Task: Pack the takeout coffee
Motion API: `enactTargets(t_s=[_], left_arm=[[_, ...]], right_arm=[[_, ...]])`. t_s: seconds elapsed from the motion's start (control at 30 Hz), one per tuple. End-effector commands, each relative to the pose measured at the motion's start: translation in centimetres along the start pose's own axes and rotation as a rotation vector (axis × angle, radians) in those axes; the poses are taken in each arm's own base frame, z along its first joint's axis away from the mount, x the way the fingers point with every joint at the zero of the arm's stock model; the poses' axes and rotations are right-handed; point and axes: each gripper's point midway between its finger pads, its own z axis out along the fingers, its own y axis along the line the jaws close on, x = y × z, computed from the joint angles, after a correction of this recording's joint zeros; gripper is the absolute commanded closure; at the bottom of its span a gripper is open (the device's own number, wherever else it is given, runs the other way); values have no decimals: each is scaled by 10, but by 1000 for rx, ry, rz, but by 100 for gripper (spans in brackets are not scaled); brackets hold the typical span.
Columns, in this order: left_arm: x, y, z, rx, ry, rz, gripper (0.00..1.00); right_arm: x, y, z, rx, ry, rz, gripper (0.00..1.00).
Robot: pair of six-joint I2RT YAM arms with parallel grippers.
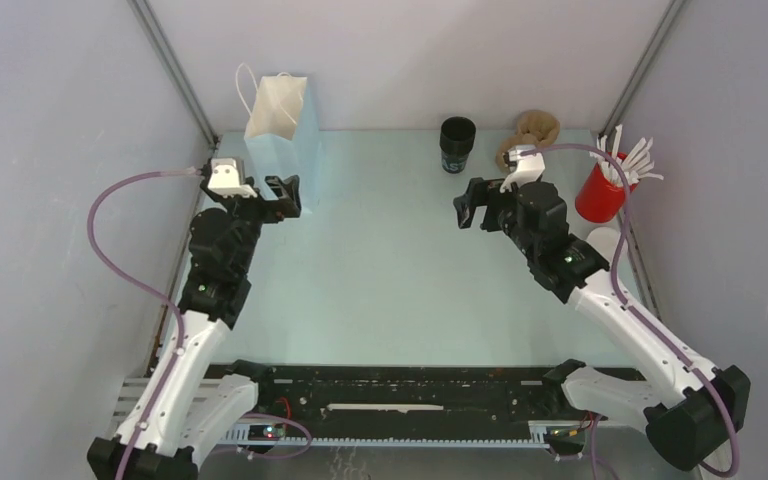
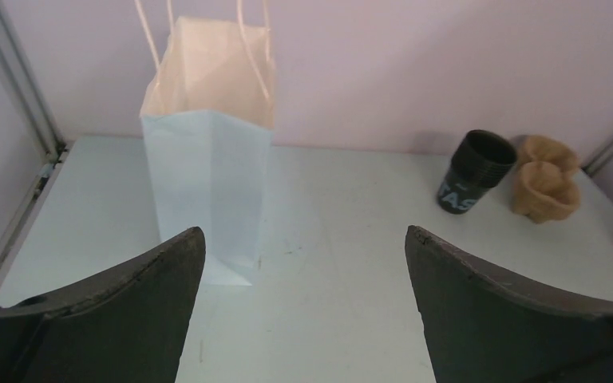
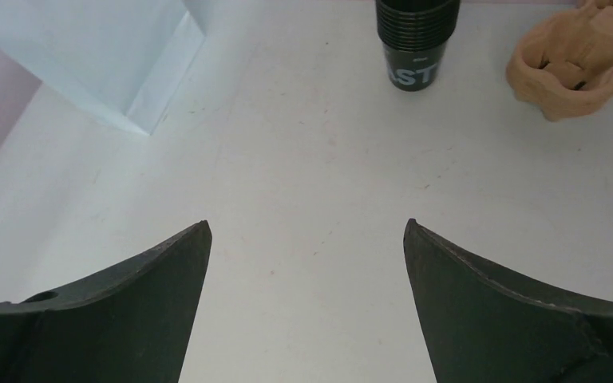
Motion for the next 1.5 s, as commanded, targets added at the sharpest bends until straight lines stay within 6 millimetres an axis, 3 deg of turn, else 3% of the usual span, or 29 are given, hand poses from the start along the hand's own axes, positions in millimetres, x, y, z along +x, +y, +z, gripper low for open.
enactTargets(t_s=[0.0,0.23,0.47,0.7,0.83,0.9,1.07,1.27,1.47], left_arm=[[-21,-24,-19,74,42,-42,0],[-33,-39,-35,125,71,-52,0],[-20,-40,-41,123,121,-35,0],[-3,-43,-43,125,161,-6,0],[1,-45,-45,130,169,0,0],[2,-47,-46,135,171,-1,0],[7,-54,-46,152,184,3,0],[14,-55,-43,143,208,24,0],[24,-58,-38,138,245,39,0]], right_arm=[[-1,8,-20,35,92,15,1],[-14,16,-18,46,136,21,1],[-32,0,14,75,122,121,1],[-43,-43,77,196,165,234,3],[-43,-75,115,290,186,272,15],[-40,-89,136,332,205,258,21],[-30,-121,186,460,248,153,22],[-30,-139,224,548,247,34,23],[-35,-135,262,533,181,-27,23]])
